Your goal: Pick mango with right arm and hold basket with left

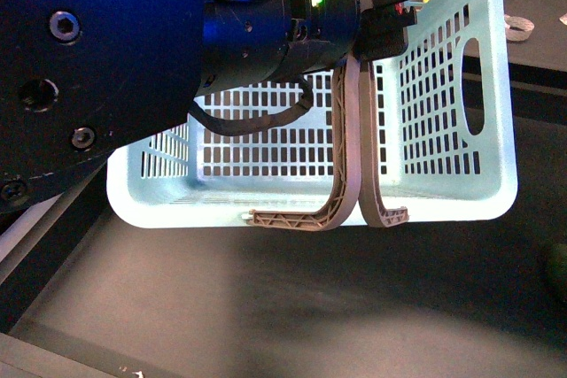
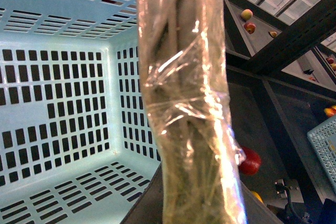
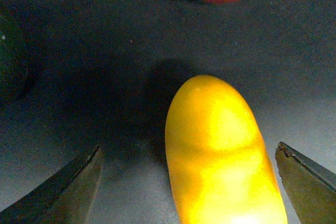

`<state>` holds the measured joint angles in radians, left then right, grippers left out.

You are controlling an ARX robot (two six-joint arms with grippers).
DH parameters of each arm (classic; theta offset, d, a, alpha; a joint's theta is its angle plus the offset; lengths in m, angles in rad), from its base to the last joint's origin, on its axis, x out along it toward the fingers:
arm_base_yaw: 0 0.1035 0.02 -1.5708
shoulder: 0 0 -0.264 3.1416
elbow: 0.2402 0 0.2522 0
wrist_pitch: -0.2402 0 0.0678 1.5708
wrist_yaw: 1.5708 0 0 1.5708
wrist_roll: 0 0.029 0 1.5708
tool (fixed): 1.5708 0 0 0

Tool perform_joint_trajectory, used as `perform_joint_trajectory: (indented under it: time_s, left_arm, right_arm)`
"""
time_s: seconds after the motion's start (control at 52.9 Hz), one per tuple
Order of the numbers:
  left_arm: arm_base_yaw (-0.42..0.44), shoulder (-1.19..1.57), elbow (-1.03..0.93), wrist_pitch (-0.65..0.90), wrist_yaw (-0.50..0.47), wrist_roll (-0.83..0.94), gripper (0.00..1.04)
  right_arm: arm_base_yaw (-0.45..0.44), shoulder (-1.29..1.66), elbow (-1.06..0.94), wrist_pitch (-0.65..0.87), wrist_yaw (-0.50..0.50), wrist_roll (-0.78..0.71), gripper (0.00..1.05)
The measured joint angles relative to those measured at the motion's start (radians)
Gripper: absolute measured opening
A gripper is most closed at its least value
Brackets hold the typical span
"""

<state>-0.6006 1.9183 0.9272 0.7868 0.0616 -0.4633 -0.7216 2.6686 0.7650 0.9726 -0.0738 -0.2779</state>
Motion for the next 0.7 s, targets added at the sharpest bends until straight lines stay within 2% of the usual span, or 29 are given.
perform_joint_trajectory:
  time_s: [0.472, 0.605, 0.661, 0.699]
  left_arm:
    - [0.0, 0.0, 0.0, 0.0, 0.0, 0.0, 0.07]
    - [0.0, 0.0, 0.0, 0.0, 0.0, 0.0, 0.07]
    - [0.0, 0.0, 0.0, 0.0, 0.001, 0.0, 0.07]
    - [0.0, 0.0, 0.0, 0.0, 0.001, 0.0, 0.07]
  right_arm:
    - [-0.033, 0.1, 0.08, -0.011, 0.075, -0.023, 0.96]
    - [-0.048, 0.1, 0.082, -0.015, 0.074, -0.03, 0.75]
    - [-0.049, 0.08, 0.069, -0.027, 0.054, -0.029, 0.63]
    - [-0.047, 0.064, 0.056, -0.032, 0.04, -0.026, 0.6]
